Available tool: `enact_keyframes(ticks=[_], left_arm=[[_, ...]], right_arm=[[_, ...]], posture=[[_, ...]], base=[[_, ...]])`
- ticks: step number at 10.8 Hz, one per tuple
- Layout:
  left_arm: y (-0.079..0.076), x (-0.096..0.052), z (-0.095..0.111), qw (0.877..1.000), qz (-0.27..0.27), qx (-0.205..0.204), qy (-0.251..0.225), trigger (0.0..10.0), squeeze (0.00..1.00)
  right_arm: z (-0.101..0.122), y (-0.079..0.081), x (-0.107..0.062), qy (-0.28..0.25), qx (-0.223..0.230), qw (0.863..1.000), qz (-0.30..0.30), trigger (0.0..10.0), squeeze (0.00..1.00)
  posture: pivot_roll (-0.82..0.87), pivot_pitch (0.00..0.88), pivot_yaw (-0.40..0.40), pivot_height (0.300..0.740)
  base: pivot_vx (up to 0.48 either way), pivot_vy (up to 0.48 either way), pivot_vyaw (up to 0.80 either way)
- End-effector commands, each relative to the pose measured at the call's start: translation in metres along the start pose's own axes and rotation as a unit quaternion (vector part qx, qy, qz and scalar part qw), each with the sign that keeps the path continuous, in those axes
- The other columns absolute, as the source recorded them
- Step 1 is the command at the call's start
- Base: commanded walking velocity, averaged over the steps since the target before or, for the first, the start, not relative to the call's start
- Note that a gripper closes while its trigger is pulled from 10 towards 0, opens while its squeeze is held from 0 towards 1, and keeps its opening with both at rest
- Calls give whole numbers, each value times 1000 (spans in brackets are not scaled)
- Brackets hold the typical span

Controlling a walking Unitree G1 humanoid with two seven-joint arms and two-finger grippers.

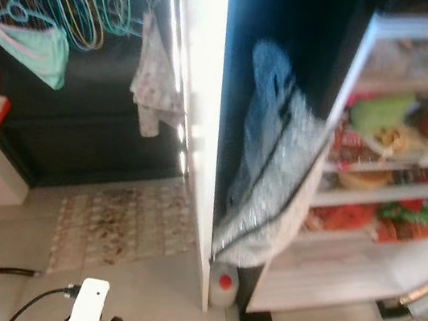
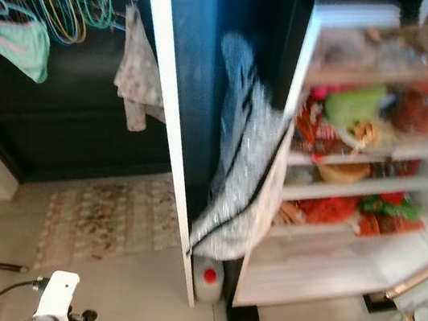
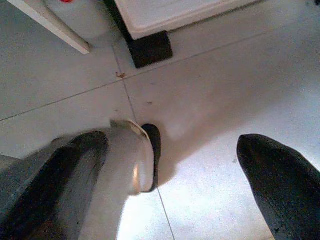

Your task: Restocking fridge

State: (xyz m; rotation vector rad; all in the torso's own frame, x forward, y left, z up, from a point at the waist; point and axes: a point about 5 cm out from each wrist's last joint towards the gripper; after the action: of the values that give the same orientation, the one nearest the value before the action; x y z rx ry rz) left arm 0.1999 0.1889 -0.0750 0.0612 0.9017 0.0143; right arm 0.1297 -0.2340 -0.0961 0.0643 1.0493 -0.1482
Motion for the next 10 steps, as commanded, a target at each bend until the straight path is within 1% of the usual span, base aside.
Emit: enact_keyframes(ticks=[1,3,4,6,8,10], left_arm=[[4,-1,-5,1000,2,-4,9,10000,0],[2,-1,-5,1000,2,-4,11,10000,0],[0,-1,-6,1000,5,-17,9,10000,0],[-6,-2,-11,999,4,-31,12,10000,0],[-7,-2,-14,999,6,-36,15,10000,0],[-4,-2,-13,999,14,-37,18,10000,0]], right_arm=[[-3,3,0,6,1,1000,5,10000,0],[-3,2,0,6,-4,1000,4,10000,0],[-1,-1,0,7,-19,1000,3,10000,0],[1,-8,-1,5,-30,1000,-1,10000,0],[2,-11,-2,3,-34,999,-3,10000,0],[2,-8,-1,-1,-21,1000,-3,10000,0]], posture=[[-190,0,101,740],[-191,0,79,740],[-179,0,52,740],[-164,0,14,740],[-143,0,4,740],[-136,0,16,740]], base=[[0,0,0],[0,0,0],[0,0,0],[0,0,0],[0,0,0],[0,0,0]])
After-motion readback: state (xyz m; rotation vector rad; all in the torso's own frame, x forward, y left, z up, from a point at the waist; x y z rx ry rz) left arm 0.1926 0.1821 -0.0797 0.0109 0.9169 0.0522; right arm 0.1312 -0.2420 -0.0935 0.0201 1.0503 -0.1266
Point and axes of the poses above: a point about 5 cm out from each wrist's last joint towards the gripper, its own x axis pointing out of the wrist towards the gripper, its own z axis along the axis of the wrist's last joint, y = z × x, and after that the axes turned 1 degree about x, right-handed
